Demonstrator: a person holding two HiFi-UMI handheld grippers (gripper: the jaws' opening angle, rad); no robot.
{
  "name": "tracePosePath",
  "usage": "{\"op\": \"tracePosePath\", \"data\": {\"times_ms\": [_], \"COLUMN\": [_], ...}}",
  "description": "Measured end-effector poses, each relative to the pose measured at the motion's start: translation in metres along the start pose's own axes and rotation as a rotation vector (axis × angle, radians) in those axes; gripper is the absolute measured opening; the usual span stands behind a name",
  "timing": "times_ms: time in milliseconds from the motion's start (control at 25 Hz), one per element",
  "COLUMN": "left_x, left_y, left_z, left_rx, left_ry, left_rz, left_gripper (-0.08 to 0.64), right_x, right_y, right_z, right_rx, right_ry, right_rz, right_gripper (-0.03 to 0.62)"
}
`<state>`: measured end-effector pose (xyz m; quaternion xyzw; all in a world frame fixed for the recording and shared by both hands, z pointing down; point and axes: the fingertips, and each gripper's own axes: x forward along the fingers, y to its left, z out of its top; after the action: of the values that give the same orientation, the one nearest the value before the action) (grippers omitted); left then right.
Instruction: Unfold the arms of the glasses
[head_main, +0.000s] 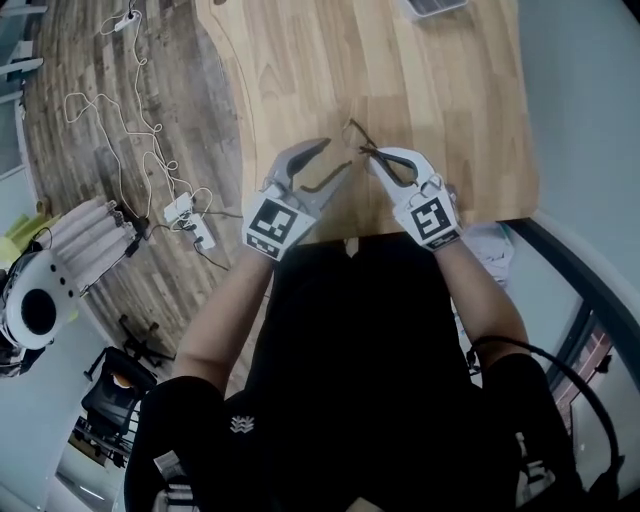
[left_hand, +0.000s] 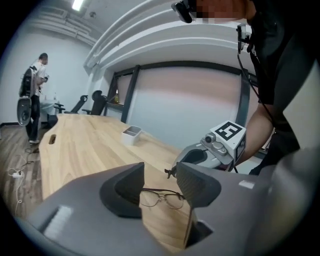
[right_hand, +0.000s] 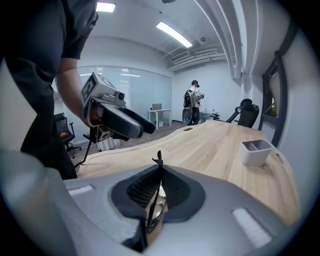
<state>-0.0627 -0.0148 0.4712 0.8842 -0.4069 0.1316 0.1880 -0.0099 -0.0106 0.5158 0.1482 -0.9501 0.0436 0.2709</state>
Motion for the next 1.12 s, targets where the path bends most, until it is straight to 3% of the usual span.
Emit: {"op": "tracePosePath", "data": {"times_ms": [160,360,640,880,1120], "left_x": [0.031,0.054,0.063,0.061,0.056], "left_y": [-0.021,-0.046,-0.082,-0.08,-0.083], "left_z": [-0.012,-0.018,-0.02,-0.01,-0.006], "left_rx": [-0.008,-0.039,-0.15,-0.153,-0.152], "left_ry": [0.076,0.117,0.173,0.145,0.145], "left_rz": [-0.106,-0.216,-0.424,-0.462,-0.478], "left_gripper": [0.279,0.284,0.29,0.29,0.288], "right_x": [-0.013,-0.027,-0.038,-0.034,-0.039], "right_y": [-0.009,-0.007,-0.006,-0.003,-0.003], "right_z": [0.002,-0.006,-0.01,-0.013,-0.022], "right_rx": [-0.005,-0.026,-0.027,-0.025,-0.034], "right_ry": [-0.039,-0.073,-0.09,-0.078,-0.033], "right_rz": [-0.03,-0.021,-0.009,0.013,-0.01], "right_gripper": [0.015,0.015,0.015,0.017,0.068]}}
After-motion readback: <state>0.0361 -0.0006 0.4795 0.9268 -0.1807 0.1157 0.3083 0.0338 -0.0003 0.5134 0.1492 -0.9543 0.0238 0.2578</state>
